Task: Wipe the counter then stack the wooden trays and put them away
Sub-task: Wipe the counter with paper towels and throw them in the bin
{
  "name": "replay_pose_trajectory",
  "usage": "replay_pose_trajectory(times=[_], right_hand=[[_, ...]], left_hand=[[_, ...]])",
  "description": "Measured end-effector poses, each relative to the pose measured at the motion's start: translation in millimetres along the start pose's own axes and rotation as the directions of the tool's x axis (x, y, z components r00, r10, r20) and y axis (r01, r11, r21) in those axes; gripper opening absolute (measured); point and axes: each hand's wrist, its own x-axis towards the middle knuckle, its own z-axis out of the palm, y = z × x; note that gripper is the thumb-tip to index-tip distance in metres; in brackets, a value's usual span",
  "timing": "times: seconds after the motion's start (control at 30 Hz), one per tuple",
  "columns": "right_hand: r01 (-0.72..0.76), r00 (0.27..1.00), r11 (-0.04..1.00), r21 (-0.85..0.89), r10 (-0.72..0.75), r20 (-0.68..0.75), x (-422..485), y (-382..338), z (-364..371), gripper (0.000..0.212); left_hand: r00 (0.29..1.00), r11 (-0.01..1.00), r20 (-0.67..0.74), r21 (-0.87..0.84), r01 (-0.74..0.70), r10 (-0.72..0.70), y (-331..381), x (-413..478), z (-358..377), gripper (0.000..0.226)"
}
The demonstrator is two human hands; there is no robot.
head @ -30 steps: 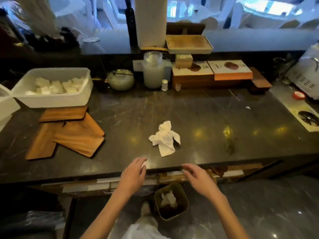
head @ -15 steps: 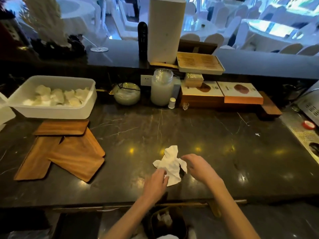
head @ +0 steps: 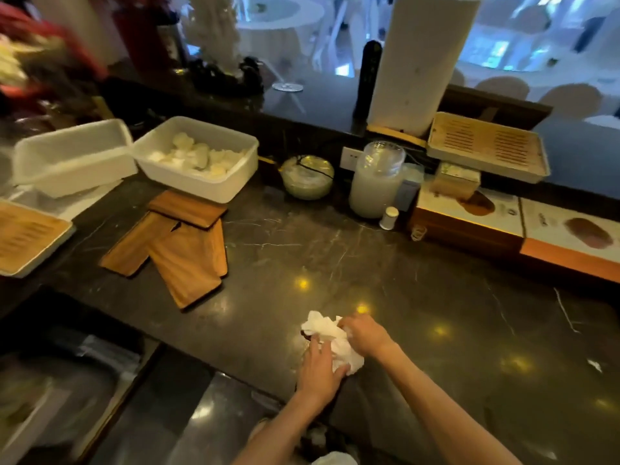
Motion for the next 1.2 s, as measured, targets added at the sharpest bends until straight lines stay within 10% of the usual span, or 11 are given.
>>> replay_pose_trajectory(times=[0.43,0.77,0.93,1.1,1.2], right_hand=[[0.118,0.93,0.79,0.601,0.124,-0.345,-71,94,3,0.011],[0.002,0.949,0.597,0.802,0.251,-0.189,-114,132,22,0.074],[-0.006,0.893,0.618,0.787,0.357,-0.274,-127,120,39,0.034],[-0.121,0.906,0.52,0.846,0.406,-0.12,-144,79,65,0.024],[-0.153,0.839,0.552,0.82,0.511,-0.187,-159,50,84,0.018]], left_hand=[[0.967,0.974,-0.23,-0.217,0.063,-0.114,11,-14,3,0.015],[0.998,0.882,-0.058,-0.47,-0.026,-0.001,32,-10,-12,0.04],[0.965,0.944,0.239,0.283,-0.172,0.104,17,-15,1,0.05],[0.947,0.85,0.312,0.474,-0.23,0.082,15,-25,24,0.078],[0.96,0.794,0.205,0.542,-0.276,0.193,6,-31,25,0.055]])
